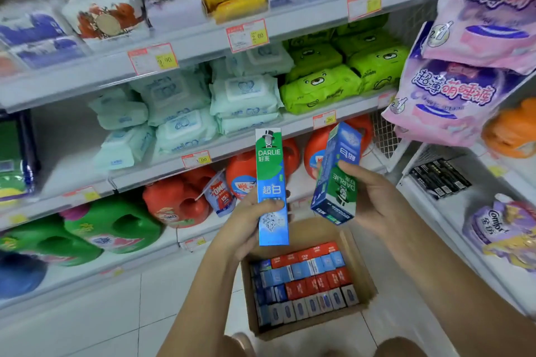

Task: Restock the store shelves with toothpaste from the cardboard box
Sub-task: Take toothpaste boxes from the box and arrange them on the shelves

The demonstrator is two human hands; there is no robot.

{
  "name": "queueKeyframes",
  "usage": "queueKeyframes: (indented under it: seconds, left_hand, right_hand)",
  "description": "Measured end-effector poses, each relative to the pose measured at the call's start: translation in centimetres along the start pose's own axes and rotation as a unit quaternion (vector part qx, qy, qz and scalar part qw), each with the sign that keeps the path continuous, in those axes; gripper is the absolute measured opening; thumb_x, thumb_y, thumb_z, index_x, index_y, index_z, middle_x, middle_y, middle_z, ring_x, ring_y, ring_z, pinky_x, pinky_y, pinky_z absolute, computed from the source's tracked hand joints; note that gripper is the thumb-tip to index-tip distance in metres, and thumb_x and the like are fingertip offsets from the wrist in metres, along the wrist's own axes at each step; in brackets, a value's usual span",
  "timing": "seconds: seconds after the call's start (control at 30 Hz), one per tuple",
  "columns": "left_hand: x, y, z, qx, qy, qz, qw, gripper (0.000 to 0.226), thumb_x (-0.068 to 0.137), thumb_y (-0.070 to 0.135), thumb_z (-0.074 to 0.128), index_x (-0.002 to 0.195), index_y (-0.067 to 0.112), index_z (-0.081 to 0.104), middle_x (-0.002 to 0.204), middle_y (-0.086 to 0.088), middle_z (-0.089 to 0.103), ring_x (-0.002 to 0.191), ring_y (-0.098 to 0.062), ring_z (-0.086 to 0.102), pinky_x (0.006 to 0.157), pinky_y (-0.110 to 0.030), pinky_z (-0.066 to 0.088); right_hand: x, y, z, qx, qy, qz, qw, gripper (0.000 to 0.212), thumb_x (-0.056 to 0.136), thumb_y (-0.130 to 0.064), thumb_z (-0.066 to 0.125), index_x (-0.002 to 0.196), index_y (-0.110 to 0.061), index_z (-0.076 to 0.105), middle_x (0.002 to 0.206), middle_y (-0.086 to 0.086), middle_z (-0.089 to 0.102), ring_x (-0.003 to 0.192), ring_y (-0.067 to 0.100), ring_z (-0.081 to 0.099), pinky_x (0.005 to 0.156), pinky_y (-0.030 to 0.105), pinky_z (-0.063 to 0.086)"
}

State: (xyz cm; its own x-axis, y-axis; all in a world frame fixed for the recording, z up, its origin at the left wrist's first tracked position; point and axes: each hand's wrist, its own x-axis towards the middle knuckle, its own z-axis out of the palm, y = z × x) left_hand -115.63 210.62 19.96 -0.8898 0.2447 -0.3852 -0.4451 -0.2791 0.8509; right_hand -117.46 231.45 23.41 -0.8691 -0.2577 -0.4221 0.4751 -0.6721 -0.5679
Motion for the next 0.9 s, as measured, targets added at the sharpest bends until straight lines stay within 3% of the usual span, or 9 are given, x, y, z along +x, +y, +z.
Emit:
queueKeyframes:
  seconds: [0.07,0.17,0.3,0.43,0.5,0.57,0.63,0.73,0.9]
  left_hand:
    - [1.2,1.2,-0.5,0.008,-0.009,-0.002,1.000,0.040,0.068,0.010,0.065,0.107,0.006,0.059,0.088,-0.008,0.067,0.070,-0.019,0.063,0.066,-0.031,0.055]
    - [2.7,2.8,-0.8,0.009,-0.015,-0.005,1.000,0.038,0.073,0.008,0.073,0.108,0.008,0.060,0.092,-0.011,0.065,0.071,-0.021,0.065,0.071,-0.033,0.055]
    - [4.1,4.7,-0.5,0.023,0.020,-0.027,0.999,0.038,0.077,0.024,0.066,0.112,0.010,0.061,0.099,-0.017,0.064,0.072,-0.020,0.067,0.069,-0.031,0.055]
    - [3.9,6.6,-0.3,0.082,0.087,-0.029,0.992,0.030,0.092,0.036,0.055,0.110,0.013,0.062,0.098,-0.016,0.068,0.071,-0.019,0.065,0.069,-0.032,0.052]
    - [3.2,7.8,-0.4,0.109,0.118,-0.023,0.987,0.026,0.095,0.036,0.051,0.108,0.016,0.063,0.092,-0.010,0.070,0.070,-0.017,0.065,0.071,-0.032,0.049]
    - [2.5,9.0,-0.4,0.132,0.132,-0.023,0.982,0.029,0.095,0.036,0.052,0.112,0.016,0.064,0.096,-0.008,0.072,0.080,-0.017,0.064,0.075,-0.034,0.045]
    - [1.7,10.2,0.0,0.135,0.122,-0.034,0.983,0.030,0.094,0.035,0.054,0.110,0.013,0.066,0.099,-0.008,0.073,0.086,-0.019,0.065,0.076,-0.032,0.049]
    - [0.6,12.3,1.5,0.145,0.081,-0.050,0.985,0.029,0.088,0.035,0.058,0.103,0.011,0.066,0.086,-0.007,0.072,0.075,-0.021,0.067,0.064,-0.027,0.054]
    - [-0.8,14.2,4.2,0.176,0.014,-0.071,0.982,0.045,0.079,0.041,0.063,0.116,0.016,0.064,0.101,-0.009,0.072,0.088,-0.023,0.069,0.077,-0.035,0.053]
  right_hand:
    - [1.0,-0.7,0.2,0.063,-0.036,0.014,0.997,0.094,0.033,-0.008,0.095,0.120,-0.002,0.059,0.111,0.021,0.064,0.084,0.034,0.071,0.063,0.038,0.059]
    - [2.5,-1.8,0.5,0.069,-0.033,0.051,0.996,0.100,0.034,-0.004,0.094,0.126,0.000,0.055,0.104,0.022,0.062,0.072,0.033,0.070,0.059,0.037,0.058]
    - [2.8,-4.0,1.4,-0.149,-0.015,0.126,0.981,0.051,0.057,0.003,0.067,0.107,-0.001,0.056,0.077,0.016,0.064,0.065,0.028,0.066,0.059,0.034,0.057]
    - [1.9,-7.5,2.5,-0.441,-0.033,0.139,0.886,0.054,0.056,-0.010,0.070,0.109,-0.013,0.063,0.090,0.013,0.070,0.082,0.027,0.065,0.073,0.031,0.051]
    - [1.2,-9.6,2.9,-0.519,-0.034,0.126,0.845,0.065,0.051,-0.017,0.074,0.115,-0.018,0.063,0.101,0.005,0.072,0.083,0.016,0.067,0.065,0.016,0.049]
    - [0.3,-11.8,3.2,-0.565,-0.043,0.117,0.816,0.062,0.052,-0.019,0.080,0.112,-0.029,0.066,0.108,0.001,0.070,0.091,0.013,0.068,0.074,0.017,0.051]
    - [-0.9,-13.8,4.1,-0.562,-0.074,0.119,0.815,0.051,0.063,-0.011,0.081,0.108,-0.034,0.070,0.113,0.000,0.067,0.100,0.016,0.067,0.088,0.028,0.052]
    - [-2.1,-15.8,5.8,-0.566,-0.095,0.107,0.812,0.051,0.066,-0.010,0.079,0.112,-0.028,0.068,0.120,0.006,0.063,0.108,0.024,0.063,0.090,0.038,0.052]
    - [-3.7,-16.7,8.4,-0.506,-0.041,0.054,0.860,0.041,0.074,0.008,0.072,0.107,-0.012,0.060,0.096,0.009,0.067,0.083,0.017,0.064,0.065,0.019,0.052]
